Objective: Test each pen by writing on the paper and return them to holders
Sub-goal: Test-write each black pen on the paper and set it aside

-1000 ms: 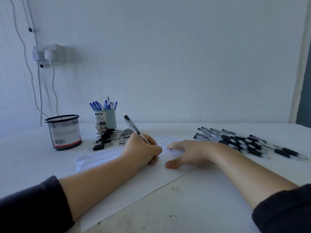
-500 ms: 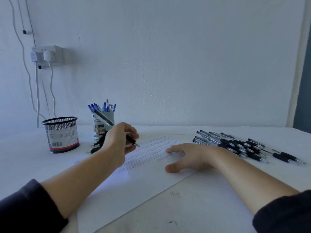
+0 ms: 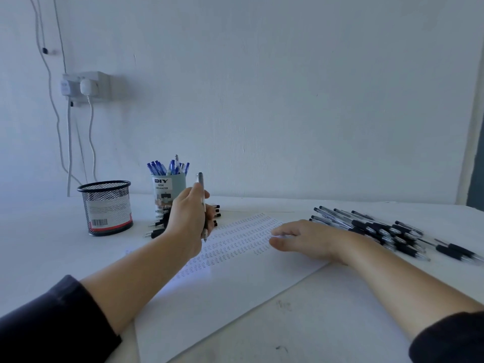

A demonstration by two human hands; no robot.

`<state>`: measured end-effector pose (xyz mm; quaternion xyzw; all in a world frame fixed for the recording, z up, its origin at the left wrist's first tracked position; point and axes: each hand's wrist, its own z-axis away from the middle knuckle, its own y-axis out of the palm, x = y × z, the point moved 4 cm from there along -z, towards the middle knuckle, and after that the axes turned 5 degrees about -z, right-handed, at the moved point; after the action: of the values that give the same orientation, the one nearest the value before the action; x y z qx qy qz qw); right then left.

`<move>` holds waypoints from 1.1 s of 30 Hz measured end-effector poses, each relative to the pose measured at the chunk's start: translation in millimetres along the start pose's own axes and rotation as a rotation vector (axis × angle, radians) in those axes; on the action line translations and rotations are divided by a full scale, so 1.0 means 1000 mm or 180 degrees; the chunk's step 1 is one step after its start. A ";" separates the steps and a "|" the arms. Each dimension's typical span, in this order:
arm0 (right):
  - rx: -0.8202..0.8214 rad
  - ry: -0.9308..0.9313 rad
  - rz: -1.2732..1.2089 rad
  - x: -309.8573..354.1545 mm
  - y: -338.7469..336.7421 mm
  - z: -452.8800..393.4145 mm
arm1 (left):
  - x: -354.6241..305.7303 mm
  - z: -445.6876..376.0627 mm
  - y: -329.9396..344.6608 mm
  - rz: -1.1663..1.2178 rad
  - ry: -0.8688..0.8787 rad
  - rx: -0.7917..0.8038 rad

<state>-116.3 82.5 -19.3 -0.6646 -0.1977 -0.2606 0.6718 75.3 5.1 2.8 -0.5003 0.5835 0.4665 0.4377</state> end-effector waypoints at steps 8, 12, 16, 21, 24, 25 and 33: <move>-0.0038 -0.0010 -0.0031 0.001 0.000 -0.001 | 0.003 -0.003 -0.002 0.0012 -0.0033 -0.0035; -0.0111 -0.0040 -0.0081 0.001 -0.001 -0.001 | 0.005 -0.004 -0.001 -0.0196 0.0010 -0.0122; -0.0365 -0.0145 -0.0130 0.002 -0.004 -0.001 | 0.007 -0.003 0.003 -0.0128 -0.0015 0.0112; -0.0716 -0.0579 -0.0477 0.017 -0.005 -0.001 | 0.007 0.004 0.014 0.0057 0.0023 0.0492; -0.0793 -0.0792 -0.0507 0.028 -0.002 -0.002 | 0.008 0.008 0.020 0.0250 0.0008 0.0796; -0.0816 -0.0851 -0.0438 0.030 -0.002 -0.002 | 0.009 0.008 0.021 0.0257 0.0013 0.0881; -0.1875 0.0163 0.0942 0.003 -0.051 0.011 | 0.013 0.004 0.019 -0.0461 0.0016 0.1014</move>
<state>-144.2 94.2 23.6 -0.8451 0.0019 -0.2227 0.4860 55.4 7.7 -8.7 -0.4666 0.6136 0.3341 0.5424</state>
